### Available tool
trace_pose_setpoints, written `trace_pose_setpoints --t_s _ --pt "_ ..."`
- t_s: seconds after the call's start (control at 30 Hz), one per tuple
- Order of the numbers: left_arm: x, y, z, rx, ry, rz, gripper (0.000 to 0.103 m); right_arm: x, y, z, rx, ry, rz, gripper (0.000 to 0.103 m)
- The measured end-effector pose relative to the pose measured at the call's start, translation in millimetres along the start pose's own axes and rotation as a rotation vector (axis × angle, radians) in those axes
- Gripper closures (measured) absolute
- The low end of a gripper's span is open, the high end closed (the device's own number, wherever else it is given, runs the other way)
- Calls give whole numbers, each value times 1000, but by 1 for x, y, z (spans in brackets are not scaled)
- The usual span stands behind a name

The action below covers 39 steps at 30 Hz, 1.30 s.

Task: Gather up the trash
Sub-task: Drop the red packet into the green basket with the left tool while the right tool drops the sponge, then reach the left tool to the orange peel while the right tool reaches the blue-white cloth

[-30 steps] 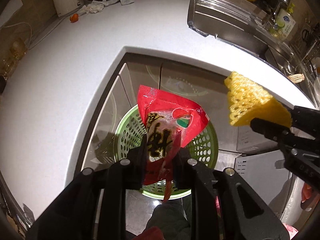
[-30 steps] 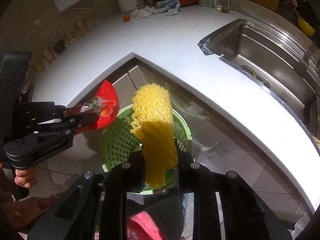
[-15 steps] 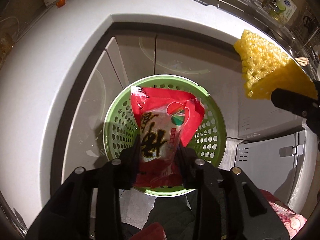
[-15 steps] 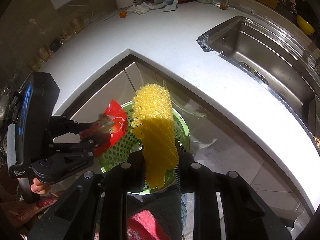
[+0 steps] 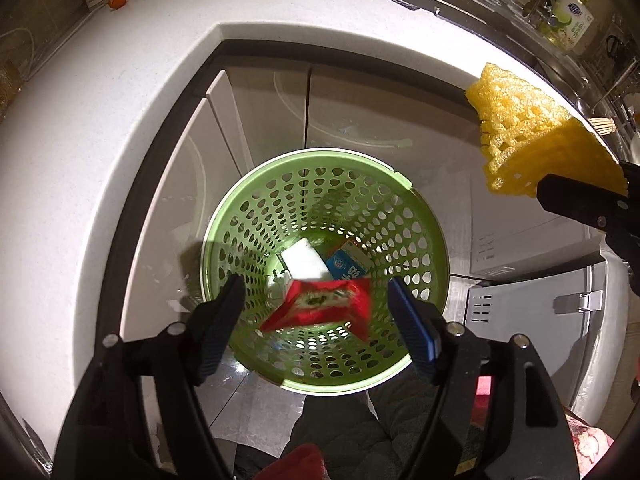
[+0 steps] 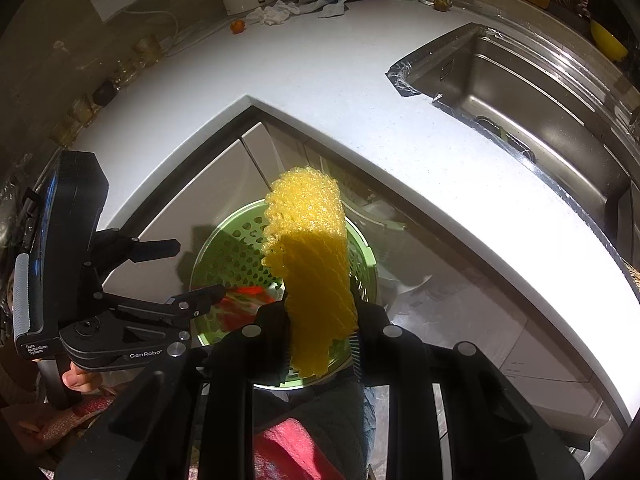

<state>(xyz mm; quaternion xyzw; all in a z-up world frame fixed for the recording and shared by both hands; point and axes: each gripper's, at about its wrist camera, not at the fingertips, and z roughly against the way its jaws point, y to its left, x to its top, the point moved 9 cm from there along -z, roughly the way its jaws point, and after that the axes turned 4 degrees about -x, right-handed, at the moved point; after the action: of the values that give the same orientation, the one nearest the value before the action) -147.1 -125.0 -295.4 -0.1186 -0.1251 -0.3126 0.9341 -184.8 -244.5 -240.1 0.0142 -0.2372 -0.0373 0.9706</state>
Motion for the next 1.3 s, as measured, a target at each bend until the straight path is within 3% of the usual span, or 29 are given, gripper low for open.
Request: trace_pose_setpoints --t_s 0.2,0.4,0.57,0.63,0.67,0.7,0.87,0.97,1.07,1.3 --pt "8 4 14 2 -48 14 25 0 3 -3 4 3 0 78" --pt "25 23 76 38 -236 45 11 -5 17 -12 38 15 36 78" --pt "31 45 111 89 -308 100 8 -14 38 -33 77 54 71 77" --pt "33 53 116 128 -319 109 8 -19 48 -43 92 75 86 66" --pt "35 55 118 136 -321 112 8 -21 53 -49 95 84 93 47" --pt "35 57 118 142 -320 119 8 -23 55 -53 97 92 96 37" --pt "29 65 119 151 -306 152 8 -24 65 -63 100 109 110 19" --pt "30 67 120 156 -312 157 8 -16 64 -56 95 88 113 17" --pt "36 67 123 154 -320 166 8 -2 59 -41 84 41 109 8" --pt "55 65 127 152 -340 179 8 38 41 3 88 -78 97 3"
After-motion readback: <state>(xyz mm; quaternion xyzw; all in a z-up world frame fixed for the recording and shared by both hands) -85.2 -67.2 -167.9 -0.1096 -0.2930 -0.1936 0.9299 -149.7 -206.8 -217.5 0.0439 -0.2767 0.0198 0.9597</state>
